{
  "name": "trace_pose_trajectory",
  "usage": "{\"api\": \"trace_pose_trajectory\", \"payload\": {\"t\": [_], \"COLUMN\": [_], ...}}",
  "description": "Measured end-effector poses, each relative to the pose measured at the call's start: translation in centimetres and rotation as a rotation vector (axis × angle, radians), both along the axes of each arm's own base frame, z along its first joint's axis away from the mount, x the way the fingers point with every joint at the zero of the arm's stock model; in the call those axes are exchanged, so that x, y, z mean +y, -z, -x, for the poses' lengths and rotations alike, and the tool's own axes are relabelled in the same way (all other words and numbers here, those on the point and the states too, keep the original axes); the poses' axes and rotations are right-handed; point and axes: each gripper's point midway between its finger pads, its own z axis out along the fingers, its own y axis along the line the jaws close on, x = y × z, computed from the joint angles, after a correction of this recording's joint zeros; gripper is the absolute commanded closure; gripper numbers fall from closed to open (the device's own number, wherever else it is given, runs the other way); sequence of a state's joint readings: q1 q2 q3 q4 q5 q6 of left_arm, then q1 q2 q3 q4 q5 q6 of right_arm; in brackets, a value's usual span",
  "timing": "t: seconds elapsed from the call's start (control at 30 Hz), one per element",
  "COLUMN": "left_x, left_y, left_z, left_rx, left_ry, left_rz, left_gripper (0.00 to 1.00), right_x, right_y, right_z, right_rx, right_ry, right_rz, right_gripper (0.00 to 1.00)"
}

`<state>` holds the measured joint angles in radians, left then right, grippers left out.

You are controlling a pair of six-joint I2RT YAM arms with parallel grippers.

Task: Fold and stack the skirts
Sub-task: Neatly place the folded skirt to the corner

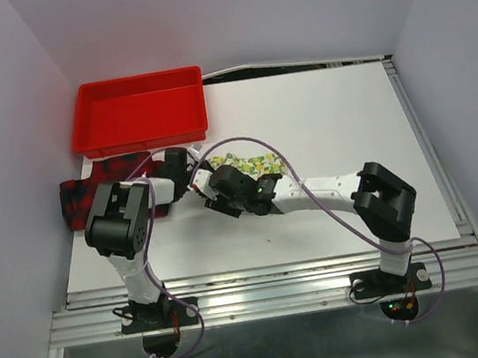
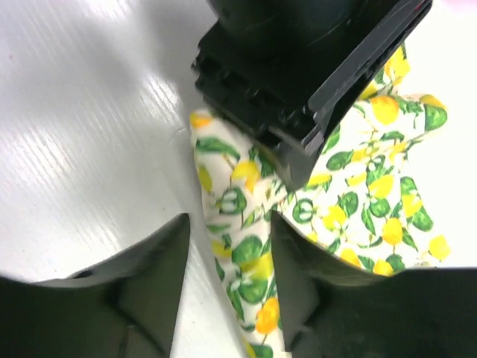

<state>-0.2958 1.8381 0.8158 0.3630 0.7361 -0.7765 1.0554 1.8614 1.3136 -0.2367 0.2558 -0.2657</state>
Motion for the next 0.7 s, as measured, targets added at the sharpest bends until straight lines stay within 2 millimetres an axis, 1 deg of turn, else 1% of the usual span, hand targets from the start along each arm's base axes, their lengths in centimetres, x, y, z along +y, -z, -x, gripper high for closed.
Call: {"api": "trace_pose_trajectory", "payload": {"t": [0.07,0.1,0.13,0.17,0.2,0.23,0.27,0.33,0.37,0.4,0.47,0.53,0.6,0.63,0.7], "left_x": [0.8,1.5,2.0,2.5,3.2,3.7,4.4,5.6,6.2,6.8,7.8,8.8,10.0,10.3,11.9], "left_y": [-0.4,-0.9,-1.5,-2.0,-2.8,-3.5,-4.4,-5.6,-6.6,-6.9,-7.5,-8.0,-8.7,-9.0,-9.8], "left_z": [-0.5,-1.0,-1.4,-1.8,-2.2,-2.5,-3.0,-3.3,-3.4,-3.4,-3.3,-3.5,-3.7,-3.9,-4.2], "left_rx": [-0.019,-0.068,-0.105,-0.138,-0.186,-0.225,-0.271,-0.348,-0.385,-0.407,-0.432,-0.446,-0.466,-0.471,-0.484], "left_ry": [-0.001,0.015,0.023,0.030,0.048,0.062,0.074,0.111,0.128,0.150,0.194,0.241,0.292,0.299,0.324], "left_rz": [-0.055,-0.119,-0.163,-0.200,-0.256,-0.298,-0.351,-0.439,-0.481,-0.519,-0.590,-0.664,-0.734,-0.744,-0.789], "left_gripper": [1.00,1.00,1.00,1.00,1.00,1.00,1.00,1.00,1.00,1.00,1.00,1.00,1.00,1.00,1.00], "right_x": [-0.3,-0.5,-0.9,-1.7,-2.1,-3.9,-5.4,-8.8,-10.3,-12.3,-14.5,-15.1,-15.3,-15.5,-15.8], "right_y": [-0.6,-1.0,-1.8,-3.1,-3.5,-4.9,-5.7,-7.1,-7.4,-7.9,-7.8,-7.3,-6.8,-6.4,-5.9], "right_z": [-0.1,-0.1,-0.2,-0.6,-0.8,-1.7,-2.7,-4.8,-5.4,-6.4,-6.6,-5.9,-5.3,-5.0,-4.4], "right_rx": [0.004,0.009,0.009,0.007,0.008,0.011,0.010,0.001,0.001,-0.013,-0.007,0.011,0.028,0.037,0.052], "right_ry": [0.014,0.014,0.026,0.046,0.053,0.093,0.131,0.215,0.254,0.305,0.349,0.350,0.342,0.343,0.340], "right_rz": [-0.014,-0.022,-0.041,-0.071,-0.085,-0.122,-0.140,-0.176,-0.183,-0.190,-0.180,-0.162,-0.148,-0.137,-0.117], "right_gripper": [0.18,0.11,0.08,0.04,0.00,0.00,0.00,0.00,0.00,0.00,0.00,0.00,0.00,0.00,0.00]}}
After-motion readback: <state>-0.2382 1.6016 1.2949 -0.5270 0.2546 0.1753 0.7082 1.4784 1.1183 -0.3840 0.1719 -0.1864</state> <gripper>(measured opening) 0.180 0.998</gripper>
